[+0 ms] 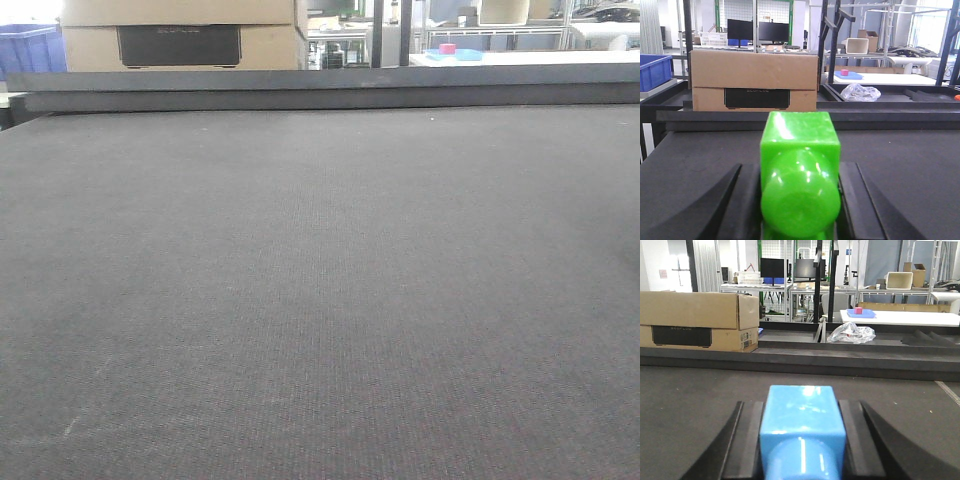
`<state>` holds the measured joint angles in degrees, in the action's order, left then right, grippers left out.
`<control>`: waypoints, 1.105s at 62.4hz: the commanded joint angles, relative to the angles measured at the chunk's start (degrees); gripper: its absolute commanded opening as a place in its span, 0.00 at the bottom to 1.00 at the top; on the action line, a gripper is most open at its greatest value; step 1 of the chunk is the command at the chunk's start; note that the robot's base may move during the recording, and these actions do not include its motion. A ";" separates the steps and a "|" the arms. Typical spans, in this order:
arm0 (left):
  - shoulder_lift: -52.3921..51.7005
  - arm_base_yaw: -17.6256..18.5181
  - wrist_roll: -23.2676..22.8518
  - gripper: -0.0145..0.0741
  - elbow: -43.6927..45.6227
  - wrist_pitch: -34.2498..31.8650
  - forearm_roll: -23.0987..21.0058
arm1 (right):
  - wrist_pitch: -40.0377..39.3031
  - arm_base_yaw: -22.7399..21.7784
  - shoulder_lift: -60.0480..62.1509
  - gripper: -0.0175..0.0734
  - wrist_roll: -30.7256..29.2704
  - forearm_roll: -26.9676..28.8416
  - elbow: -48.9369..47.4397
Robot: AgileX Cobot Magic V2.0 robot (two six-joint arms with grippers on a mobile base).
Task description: Grab block from conveyor and place in blue bin
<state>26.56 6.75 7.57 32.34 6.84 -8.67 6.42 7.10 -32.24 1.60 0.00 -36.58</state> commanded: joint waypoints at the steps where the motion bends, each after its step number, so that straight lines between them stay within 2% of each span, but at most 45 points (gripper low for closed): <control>1: -0.39 -0.28 -0.09 0.04 0.55 -1.48 -0.73 | -0.24 -0.12 0.46 0.01 -0.21 0.00 0.05; 69: -0.39 -0.28 -0.09 0.04 0.55 -1.97 -0.73 | -0.37 -0.12 0.45 0.01 -0.21 0.00 0.05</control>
<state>26.56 6.75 7.57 32.34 6.09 -9.00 6.74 7.10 -32.09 1.60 0.00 -36.58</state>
